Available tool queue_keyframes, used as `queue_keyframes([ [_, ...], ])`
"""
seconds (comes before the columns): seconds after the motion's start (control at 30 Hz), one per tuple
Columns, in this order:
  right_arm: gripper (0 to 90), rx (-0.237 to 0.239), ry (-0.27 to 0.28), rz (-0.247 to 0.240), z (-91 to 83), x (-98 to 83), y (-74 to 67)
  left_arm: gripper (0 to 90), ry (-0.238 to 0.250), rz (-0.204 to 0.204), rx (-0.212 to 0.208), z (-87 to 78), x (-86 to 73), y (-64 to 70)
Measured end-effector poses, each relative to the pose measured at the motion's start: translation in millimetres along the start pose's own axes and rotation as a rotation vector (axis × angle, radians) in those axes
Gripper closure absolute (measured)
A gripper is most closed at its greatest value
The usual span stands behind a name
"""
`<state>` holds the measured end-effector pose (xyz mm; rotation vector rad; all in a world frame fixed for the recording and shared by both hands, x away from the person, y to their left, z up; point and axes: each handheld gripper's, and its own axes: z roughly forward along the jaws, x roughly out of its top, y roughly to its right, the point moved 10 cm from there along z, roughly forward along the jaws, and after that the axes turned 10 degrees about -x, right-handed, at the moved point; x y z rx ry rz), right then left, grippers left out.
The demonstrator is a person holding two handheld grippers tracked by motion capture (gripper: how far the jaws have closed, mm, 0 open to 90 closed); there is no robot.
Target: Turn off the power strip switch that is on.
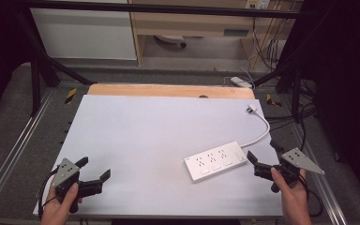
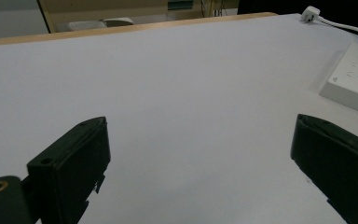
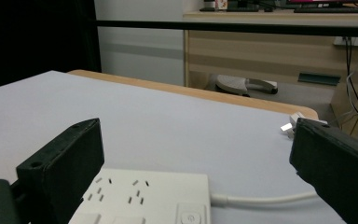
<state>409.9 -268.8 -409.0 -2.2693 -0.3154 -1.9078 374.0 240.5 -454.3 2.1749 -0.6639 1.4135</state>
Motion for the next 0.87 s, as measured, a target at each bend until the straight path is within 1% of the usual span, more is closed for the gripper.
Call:
queue_keyframes([
  [0.07,3.2,-0.007,-0.011,0.010,-1.7,-6.0,4.2,4.5,0.000,-0.001,-0.001,0.1,0.0,0.3],
  [0.1,3.1,-0.011,-0.018,0.006,-2.5,-9.7,6.5,4.5,0.000,-0.001,-0.001,0.1,0.0,0.3],
  [0.2,2.9,-0.010,-0.040,0.014,-3.5,-20.1,11.8,4.5,0.000,0.000,-0.002,0.1,0.0,0.4],
  [0.23,3.0,-0.006,-0.051,0.024,-3.2,-23.6,12.5,4.5,0.000,0.000,-0.002,0.1,0.1,0.5],
  [0.3,3.1,-0.005,-0.069,0.019,-2.2,-30.2,15.3,4.5,0.000,0.000,-0.002,0.0,0.1,0.5],
  [0.37,3.1,0.003,-0.082,0.028,-0.9,-35.2,16.0,4.5,0.001,0.001,-0.002,0.0,0.2,0.4],
  [0.43,3.2,0.008,-0.107,0.029,0.2,-42.5,16.7,4.5,0.000,0.000,-0.004,0.1,0.1,0.6],
  [0.5,3.4,0.015,-0.135,0.034,2.1,-50.8,16.2,4.5,0.000,0.004,-0.005,0.1,0.3,0.8],
  [0.6,3.7,0.015,-0.199,0.011,5.4,-64.2,14.9,4.5,-0.002,0.005,-0.007,0.3,0.2,1.5],
  [0.63,3.8,0.019,-0.207,0.015,5.9,-66.0,13.6,4.5,-0.001,0.007,-0.008,0.4,0.4,1.6],
  [0.67,3.8,0.023,-0.227,0.016,6.8,-69.3,11.9,4.5,-0.002,0.008,-0.008,0.4,0.3,1.7],
  [0.73,3.9,0.025,-0.250,-0.004,8.7,-74.4,10.1,4.5,-0.004,0.007,-0.008,0.6,0.0,1.7],
  [0.87,4.2,0.045,-0.318,-0.034,12.0,-85.2,2.1,4.5,-0.010,0.009,-0.011,1.2,-0.7,2.2],
])
